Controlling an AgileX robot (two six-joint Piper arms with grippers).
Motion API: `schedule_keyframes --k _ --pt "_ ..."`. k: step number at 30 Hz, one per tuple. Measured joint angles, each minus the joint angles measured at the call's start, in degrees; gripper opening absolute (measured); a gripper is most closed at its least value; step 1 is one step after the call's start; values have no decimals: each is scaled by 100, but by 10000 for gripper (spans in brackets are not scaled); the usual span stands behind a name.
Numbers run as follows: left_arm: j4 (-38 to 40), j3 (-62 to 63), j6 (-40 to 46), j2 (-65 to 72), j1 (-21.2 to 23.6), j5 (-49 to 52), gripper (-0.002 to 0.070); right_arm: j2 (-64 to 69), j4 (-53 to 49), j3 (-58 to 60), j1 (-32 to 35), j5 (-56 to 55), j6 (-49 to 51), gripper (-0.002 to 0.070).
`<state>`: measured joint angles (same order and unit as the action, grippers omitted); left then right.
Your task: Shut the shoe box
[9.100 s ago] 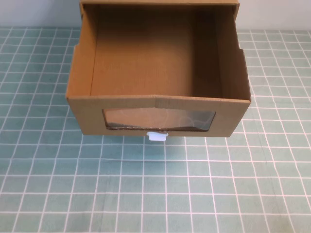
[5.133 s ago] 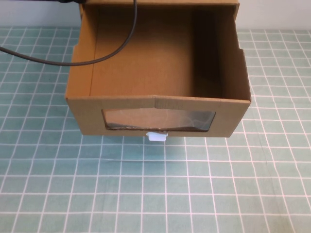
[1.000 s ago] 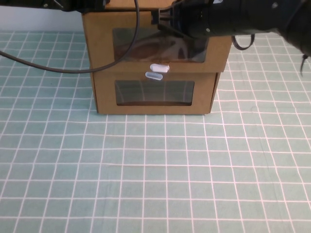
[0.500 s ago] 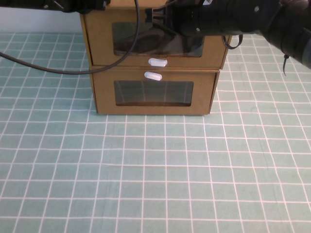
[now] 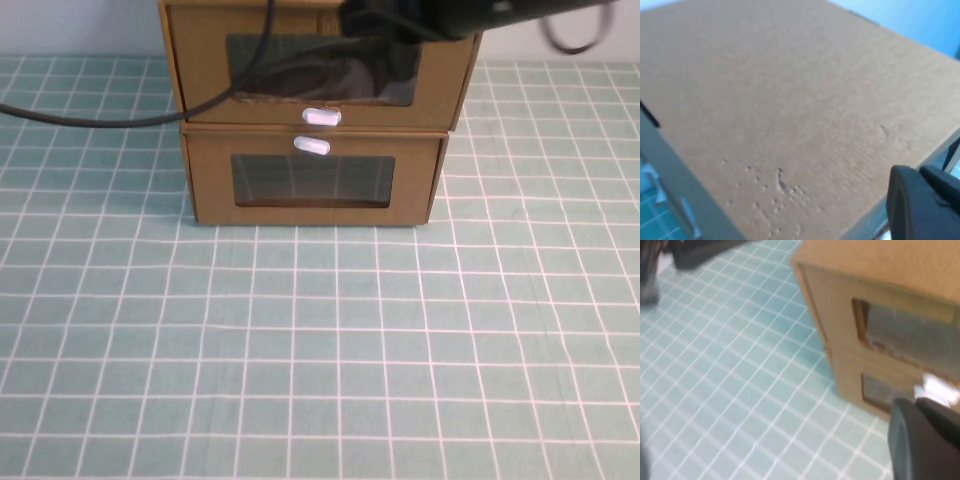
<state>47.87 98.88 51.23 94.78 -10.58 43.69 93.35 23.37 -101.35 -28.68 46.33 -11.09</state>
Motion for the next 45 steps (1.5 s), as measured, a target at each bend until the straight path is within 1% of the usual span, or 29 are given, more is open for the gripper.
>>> schedule_keyframes --k 3,7,12,14,21,26,31,35,38,41,45 --pt "-464 -17 -352 -330 0 45 -5 -713 -160 493 0 186 27 -11" --pt "-710 -525 -497 -1013 0 -173 -5 -2004 -510 1579 0 272 182 -11" --pt "-738 -2102 -427 -2427 0 -929 -5 -4043 -1312 3172 0 336 749 -11" --pt "-704 -2785 -322 -3008 0 -1285 -5 -4809 -1429 3736 0 370 897 -11" --pt "-590 -5306 -201 -5265 0 -2121 -5 -7266 -1362 5419 0 578 1382 -11" --pt "-547 -6634 -180 -6766 0 -2593 -5 -8495 -1268 6165 10 353 1564 -11" --pt "-391 -7487 -174 -7940 0 -2801 -5 -8849 -1246 6690 9 -41 1582 -11" --pt "-391 -8166 -98 -8505 0 -2975 -5 -8849 -1237 7333 9 -900 1488 -11" --pt "-375 -8788 -88 -8628 0 -3162 -5 -8849 -1223 7986 9 -1823 1377 -11" --pt "-106 -9367 -88 -8642 0 -3483 -5 -8849 -1223 8584 9 -2736 1348 -11" --pt "165 -9937 -88 -8642 0 -3992 -5 -8849 -1221 9166 9 -3289 1339 -11"
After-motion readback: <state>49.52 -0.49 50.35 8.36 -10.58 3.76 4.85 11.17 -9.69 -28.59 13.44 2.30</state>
